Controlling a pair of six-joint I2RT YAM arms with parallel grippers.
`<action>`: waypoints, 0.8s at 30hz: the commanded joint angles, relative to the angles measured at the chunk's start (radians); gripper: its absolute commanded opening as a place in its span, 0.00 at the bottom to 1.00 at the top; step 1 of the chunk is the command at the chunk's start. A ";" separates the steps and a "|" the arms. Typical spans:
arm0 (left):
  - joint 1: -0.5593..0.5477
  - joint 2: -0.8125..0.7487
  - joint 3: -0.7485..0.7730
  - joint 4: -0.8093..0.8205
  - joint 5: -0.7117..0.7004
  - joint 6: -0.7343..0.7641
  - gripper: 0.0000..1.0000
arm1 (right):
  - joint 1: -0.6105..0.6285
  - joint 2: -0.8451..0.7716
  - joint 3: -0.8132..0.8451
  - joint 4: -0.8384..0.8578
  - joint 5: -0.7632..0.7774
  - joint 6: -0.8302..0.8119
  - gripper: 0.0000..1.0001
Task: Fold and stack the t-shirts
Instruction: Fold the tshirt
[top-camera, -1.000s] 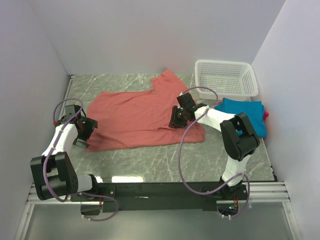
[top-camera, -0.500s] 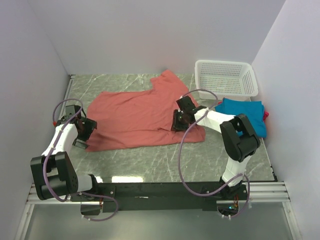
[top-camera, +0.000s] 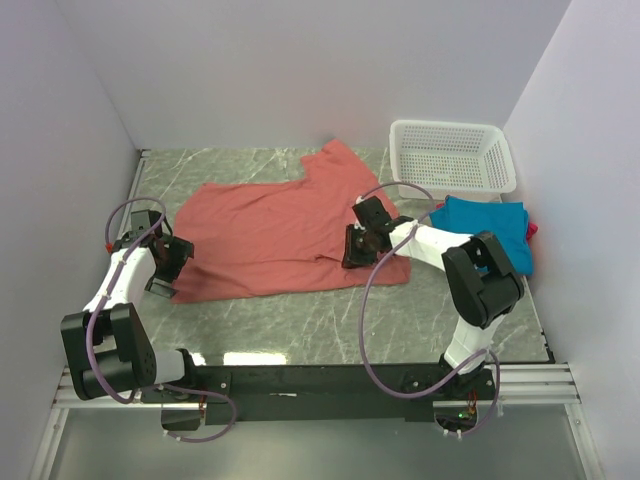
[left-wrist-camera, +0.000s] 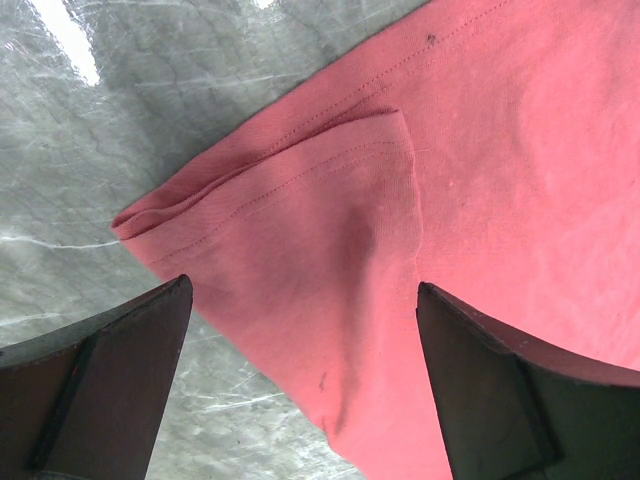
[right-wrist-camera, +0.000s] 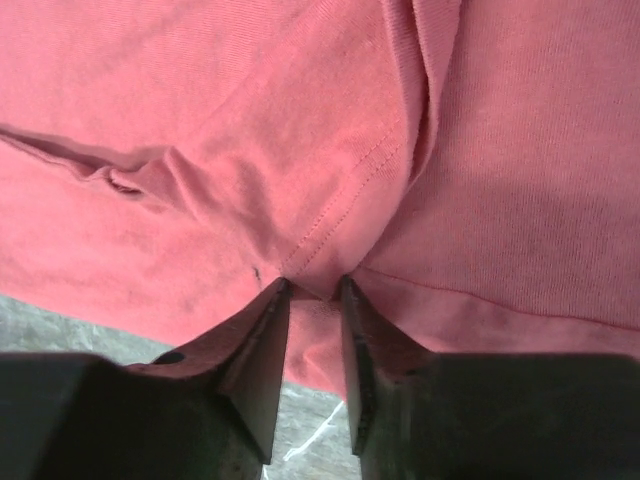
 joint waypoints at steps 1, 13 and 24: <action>0.000 -0.020 0.036 0.002 -0.018 0.011 0.99 | 0.007 0.028 0.040 0.028 0.004 -0.008 0.33; 0.000 -0.032 0.022 0.019 -0.001 0.017 1.00 | 0.008 0.062 0.118 0.019 0.076 -0.039 0.04; 0.001 -0.028 0.016 0.035 0.010 0.016 0.99 | 0.017 0.163 0.299 -0.012 0.119 -0.119 0.00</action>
